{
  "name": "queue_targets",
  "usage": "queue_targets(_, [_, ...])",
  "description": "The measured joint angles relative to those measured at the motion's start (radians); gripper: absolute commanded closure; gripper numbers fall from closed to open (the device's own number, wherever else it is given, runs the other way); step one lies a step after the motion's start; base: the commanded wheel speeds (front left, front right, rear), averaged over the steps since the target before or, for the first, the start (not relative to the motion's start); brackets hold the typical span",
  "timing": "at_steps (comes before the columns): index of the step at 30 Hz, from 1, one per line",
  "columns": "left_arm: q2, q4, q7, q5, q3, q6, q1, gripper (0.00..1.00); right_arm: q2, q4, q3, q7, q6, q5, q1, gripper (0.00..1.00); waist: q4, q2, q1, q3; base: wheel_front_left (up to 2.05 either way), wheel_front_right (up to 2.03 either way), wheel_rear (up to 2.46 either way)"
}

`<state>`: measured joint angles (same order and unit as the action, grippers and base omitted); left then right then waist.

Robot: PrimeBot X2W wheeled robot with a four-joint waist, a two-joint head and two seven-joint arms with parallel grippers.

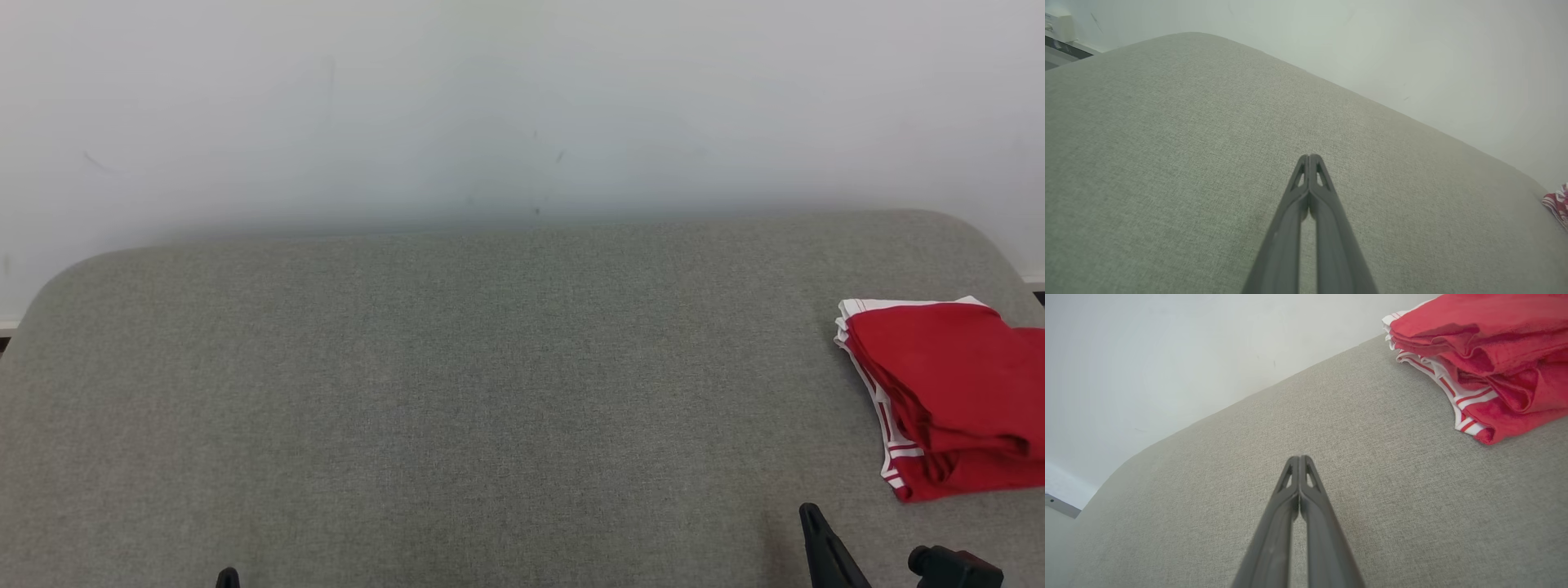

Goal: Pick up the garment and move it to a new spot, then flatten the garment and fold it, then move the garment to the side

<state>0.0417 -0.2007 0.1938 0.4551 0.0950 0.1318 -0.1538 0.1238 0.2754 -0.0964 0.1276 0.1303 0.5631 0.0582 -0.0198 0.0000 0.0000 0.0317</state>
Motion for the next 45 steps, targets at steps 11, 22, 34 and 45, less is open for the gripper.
queue_targets(11, [0.001,-0.006,-0.047,0.177,0.001,0.0,0.039,1.0,-0.01,-0.003,0.03,-0.035,0.0,0.159,-0.021,1.0,0.002,0.0,0.0,-0.003,0.0,0.0,0.0])
queue_targets(22, [0.001,-0.012,-0.087,0.337,0.003,0.0,0.075,1.0,-0.018,-0.006,0.057,-0.066,0.0,0.304,-0.042,1.0,0.004,0.0,0.0,-0.007,0.0,0.0,0.0])
queue_targets(34, [0.002,-0.018,-0.127,0.484,0.005,0.0,0.103,1.0,-0.027,-0.01,0.084,-0.096,0.0,0.442,-0.064,1.0,0.006,0.0001,0.0,-0.01,0.0,0.0,0.0])
queue_targets(45, [0.003,-0.022,-0.16,0.607,0.007,0.0,0.137,1.0,-0.035,-0.014,0.106,-0.124,0.0,0.554,-0.081,1.0,0.008,0.0001,0.0,-0.014,0.0,0.0,0.0])
